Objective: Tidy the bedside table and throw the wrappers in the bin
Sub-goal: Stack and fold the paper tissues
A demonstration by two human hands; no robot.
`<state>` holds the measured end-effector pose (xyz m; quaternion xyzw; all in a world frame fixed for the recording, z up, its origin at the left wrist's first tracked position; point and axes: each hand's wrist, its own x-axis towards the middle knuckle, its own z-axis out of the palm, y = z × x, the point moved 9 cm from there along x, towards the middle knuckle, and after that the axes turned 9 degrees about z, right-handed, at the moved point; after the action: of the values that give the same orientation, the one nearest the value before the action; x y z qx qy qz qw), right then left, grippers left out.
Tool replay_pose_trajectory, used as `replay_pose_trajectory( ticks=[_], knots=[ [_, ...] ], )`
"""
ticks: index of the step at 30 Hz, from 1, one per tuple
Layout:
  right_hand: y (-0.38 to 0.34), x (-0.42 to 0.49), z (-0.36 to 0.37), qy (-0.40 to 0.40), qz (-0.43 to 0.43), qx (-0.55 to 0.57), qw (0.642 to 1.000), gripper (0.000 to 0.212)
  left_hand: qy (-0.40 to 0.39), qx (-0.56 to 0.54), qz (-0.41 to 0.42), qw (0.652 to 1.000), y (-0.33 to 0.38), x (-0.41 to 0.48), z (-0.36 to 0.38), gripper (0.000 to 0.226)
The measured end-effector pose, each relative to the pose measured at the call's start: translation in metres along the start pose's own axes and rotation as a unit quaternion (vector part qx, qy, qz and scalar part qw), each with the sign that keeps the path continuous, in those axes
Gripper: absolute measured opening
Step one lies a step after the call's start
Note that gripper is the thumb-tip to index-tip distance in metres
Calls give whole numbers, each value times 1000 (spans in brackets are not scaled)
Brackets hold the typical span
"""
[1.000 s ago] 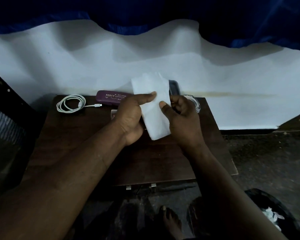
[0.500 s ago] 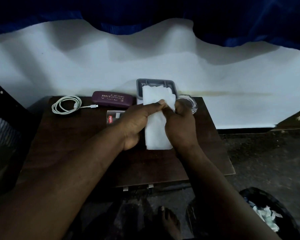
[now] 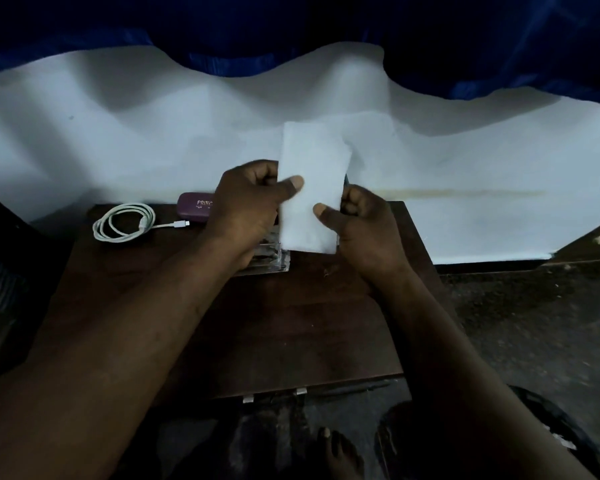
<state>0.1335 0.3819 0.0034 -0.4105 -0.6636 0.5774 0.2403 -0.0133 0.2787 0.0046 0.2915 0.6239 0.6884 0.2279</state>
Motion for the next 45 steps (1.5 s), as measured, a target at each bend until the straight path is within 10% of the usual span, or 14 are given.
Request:
replay_pose_trajectory(
  ticks=[11,36,45],
  knots=[
    [-39,77,-7,109,-107,-101,983,16,-26,120,61,991,0,70,12,42],
    [-18,110,-8,181,-185,-245,934,22,77,308,207,925,2,93,9,26],
    [-15,114,-2,190,-153,-294,924,29,-1,440,248,863,-1,90,27,39]
  ],
)
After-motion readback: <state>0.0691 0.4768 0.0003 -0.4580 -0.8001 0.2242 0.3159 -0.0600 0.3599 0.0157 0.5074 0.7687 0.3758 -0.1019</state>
